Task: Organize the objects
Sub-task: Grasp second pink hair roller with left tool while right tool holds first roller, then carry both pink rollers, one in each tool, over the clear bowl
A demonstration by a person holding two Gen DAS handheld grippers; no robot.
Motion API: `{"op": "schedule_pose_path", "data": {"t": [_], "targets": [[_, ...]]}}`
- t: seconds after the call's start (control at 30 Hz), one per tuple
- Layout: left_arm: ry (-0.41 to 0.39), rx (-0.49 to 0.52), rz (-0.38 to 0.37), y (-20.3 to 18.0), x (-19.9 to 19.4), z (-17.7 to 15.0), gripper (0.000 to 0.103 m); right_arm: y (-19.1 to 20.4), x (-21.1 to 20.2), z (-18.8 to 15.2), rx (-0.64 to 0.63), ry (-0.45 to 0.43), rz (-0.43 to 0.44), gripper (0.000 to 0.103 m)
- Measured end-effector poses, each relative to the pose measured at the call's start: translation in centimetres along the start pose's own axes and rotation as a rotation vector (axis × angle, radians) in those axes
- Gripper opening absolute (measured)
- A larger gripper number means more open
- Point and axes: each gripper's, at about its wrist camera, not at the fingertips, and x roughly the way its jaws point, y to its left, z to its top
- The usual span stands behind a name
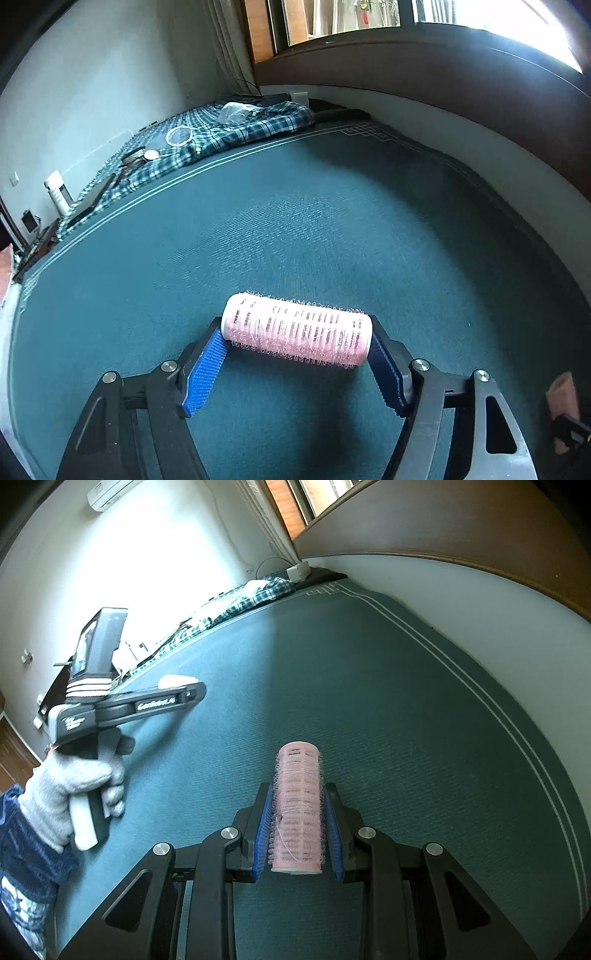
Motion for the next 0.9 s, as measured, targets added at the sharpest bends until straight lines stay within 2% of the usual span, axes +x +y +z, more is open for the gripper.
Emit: {"op": "schedule_pose_path", "data": {"t": [0.43,0.77,0.9], "targets": [[-0.036,-0.02,0.093,-0.8,-6.1,-4.0,0.076,-0.3,0.1,0.2,-0.012,-0.001,-0.016,0.028],[-0.037,-0.069,0.132,0.8,-10.3,-7.9,0.076,-0.5,0.5,0.6,-0.025,0.0,-0.032,0.028],[-0.041,-0.079,0.145,1.4,-11.4,-9.4,0.076,0.1,-0.5,-0.5,-0.043,-0.001,-0.054,0.028]]}}
